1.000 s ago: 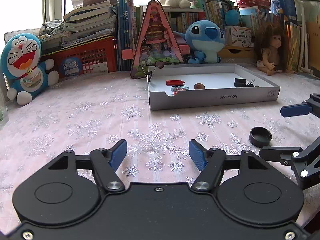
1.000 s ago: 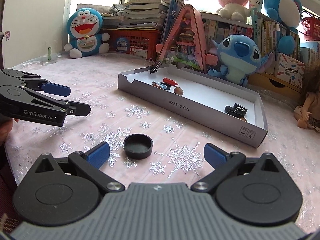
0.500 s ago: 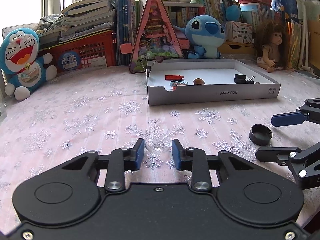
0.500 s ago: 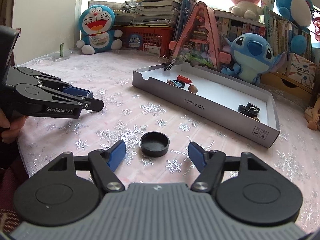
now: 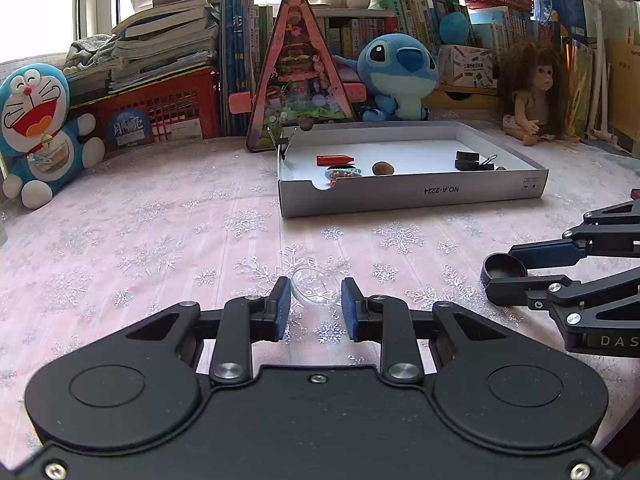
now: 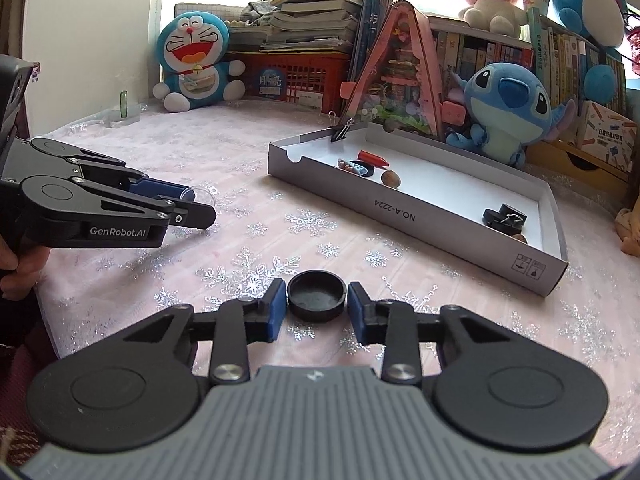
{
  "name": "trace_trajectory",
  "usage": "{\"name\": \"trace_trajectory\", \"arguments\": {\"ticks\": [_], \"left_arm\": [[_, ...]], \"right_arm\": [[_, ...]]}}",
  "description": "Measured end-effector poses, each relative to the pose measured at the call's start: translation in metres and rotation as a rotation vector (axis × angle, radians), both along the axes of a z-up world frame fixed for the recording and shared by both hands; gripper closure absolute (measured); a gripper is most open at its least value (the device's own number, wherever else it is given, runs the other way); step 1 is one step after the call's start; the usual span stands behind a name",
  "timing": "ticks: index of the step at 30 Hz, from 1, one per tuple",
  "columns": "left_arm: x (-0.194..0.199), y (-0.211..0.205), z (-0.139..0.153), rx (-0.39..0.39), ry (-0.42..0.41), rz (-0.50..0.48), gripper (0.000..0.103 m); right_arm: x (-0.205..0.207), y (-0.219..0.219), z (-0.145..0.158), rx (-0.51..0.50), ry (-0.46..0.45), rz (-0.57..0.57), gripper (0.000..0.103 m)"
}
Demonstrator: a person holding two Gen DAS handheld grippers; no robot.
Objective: Organize rigid objects
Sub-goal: 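Grasp the clear plastic lid with the left tool while the right tool grasps a black lid, then carry the clear plastic lid and black lid over the white tray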
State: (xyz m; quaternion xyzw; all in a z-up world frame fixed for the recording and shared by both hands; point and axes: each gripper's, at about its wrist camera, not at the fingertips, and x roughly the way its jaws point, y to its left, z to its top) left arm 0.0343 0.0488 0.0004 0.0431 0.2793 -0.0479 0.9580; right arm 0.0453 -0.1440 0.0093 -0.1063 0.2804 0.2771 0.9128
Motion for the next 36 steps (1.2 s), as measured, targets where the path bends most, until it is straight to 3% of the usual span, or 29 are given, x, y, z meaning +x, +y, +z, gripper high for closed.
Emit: {"name": "trace_trajectory", "arguments": {"ticks": [36], "left_arm": [[0.02, -0.043, 0.023, -0.048, -0.005, -0.082, 0.078]], "right_arm": [[0.014, -0.022, 0.018, 0.022, -0.049, -0.155, 0.065]]}}
